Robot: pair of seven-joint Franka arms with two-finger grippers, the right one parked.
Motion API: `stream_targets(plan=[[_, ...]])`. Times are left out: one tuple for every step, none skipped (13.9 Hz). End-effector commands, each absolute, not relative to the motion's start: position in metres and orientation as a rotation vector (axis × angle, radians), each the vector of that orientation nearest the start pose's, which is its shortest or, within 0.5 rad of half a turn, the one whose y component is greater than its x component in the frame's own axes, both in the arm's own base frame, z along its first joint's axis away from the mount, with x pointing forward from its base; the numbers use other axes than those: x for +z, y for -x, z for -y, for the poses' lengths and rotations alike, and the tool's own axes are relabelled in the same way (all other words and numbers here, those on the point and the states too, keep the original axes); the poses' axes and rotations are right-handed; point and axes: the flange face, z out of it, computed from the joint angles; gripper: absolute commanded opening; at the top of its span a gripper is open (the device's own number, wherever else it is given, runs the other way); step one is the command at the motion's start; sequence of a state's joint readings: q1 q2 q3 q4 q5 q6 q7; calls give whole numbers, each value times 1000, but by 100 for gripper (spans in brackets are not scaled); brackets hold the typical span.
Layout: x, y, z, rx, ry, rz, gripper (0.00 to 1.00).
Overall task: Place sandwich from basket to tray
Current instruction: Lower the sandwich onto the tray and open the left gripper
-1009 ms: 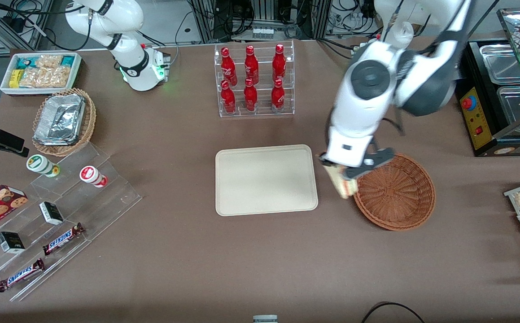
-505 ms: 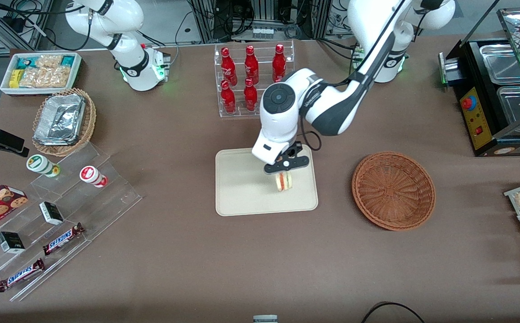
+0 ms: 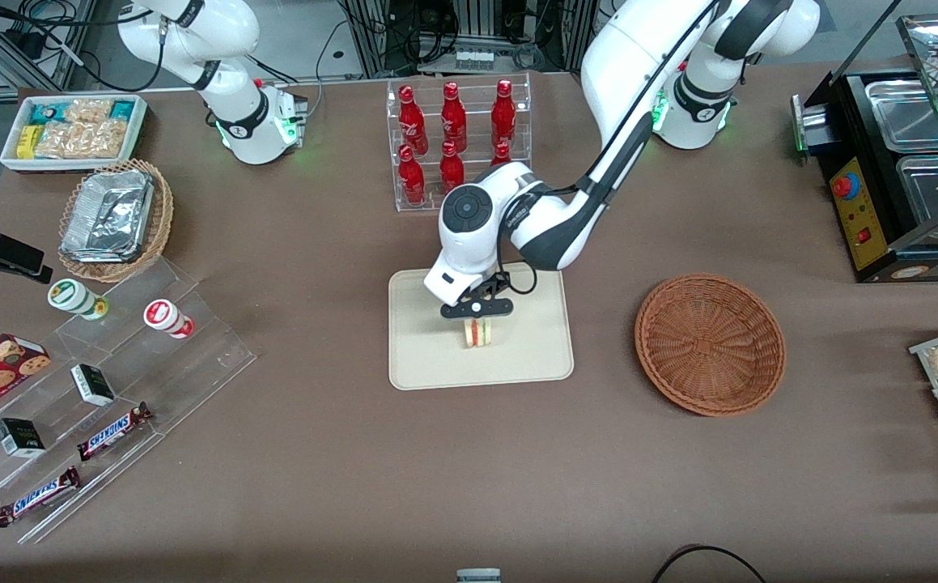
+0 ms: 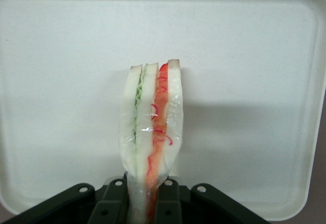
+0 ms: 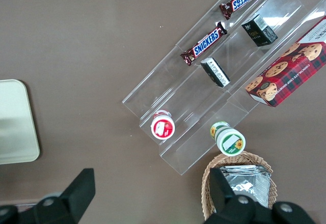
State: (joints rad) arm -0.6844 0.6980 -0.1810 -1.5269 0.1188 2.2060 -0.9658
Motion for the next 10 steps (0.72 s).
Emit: stream_targets(plan=[[240,-483,529,8,3140,78,0],[236,-476,534,9,3133,53,0],[233,-470,538,-3,3120,28,0],[227,-469,537,-11,3107,25,27],[226,-470,537,-13,3105,16,78],[230,-471,537,-19,3107,9,100],[237,-473,537,-29,3111,21,100],[251,-475,536,-45,3122,37,100],[273,-477,535,-64,3129,49,100],[296,-479,532,-72,3133,68,100]])
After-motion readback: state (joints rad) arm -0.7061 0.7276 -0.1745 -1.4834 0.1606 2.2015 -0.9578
